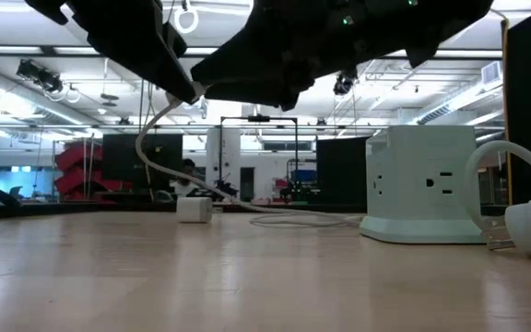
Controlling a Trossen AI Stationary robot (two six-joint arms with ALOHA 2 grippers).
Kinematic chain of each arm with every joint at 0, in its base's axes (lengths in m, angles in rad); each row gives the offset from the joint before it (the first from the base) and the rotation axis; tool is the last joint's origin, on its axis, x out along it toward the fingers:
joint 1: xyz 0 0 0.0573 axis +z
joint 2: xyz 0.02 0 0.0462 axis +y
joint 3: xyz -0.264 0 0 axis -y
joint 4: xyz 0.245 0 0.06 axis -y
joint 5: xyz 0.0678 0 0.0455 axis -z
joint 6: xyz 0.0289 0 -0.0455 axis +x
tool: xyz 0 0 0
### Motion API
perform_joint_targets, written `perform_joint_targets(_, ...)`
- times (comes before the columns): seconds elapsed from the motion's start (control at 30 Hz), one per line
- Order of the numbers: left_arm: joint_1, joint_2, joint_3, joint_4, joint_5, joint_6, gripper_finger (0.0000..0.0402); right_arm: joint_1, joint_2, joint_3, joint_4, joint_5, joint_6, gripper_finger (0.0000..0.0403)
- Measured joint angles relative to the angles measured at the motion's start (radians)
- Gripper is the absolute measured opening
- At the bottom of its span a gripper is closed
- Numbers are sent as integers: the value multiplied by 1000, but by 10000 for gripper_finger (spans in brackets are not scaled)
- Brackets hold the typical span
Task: Insert USB
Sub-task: Insert the white charger cable into the white charger adapter
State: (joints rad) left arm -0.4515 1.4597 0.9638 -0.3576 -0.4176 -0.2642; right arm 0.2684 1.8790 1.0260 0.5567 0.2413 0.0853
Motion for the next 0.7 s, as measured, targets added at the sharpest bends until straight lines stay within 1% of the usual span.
perform_joint_targets(0.23, 0, 0, 0, 22, 0, 21, 0, 0, 0, 1, -34, -7, 1, 127)
perform_joint_targets(0.33, 0, 0, 0, 25, -1, 21, 0, 0, 0, 1, -61, -11, 0, 94)
perform_joint_targets(0.53, 1, 0, 0, 23, -4, 19, 0, 1, 0, 0, -52, -37, -9, 25)
perform_joint_targets(0.6, 0, 0, 0, 23, -3, 18, 0, 0, 0, 0, -48, -51, -9, 14)
perform_joint_targets(0.7, 0, 0, 0, 23, 2, 18, 0, 0, 0, 0, -44, -59, -10, 11)
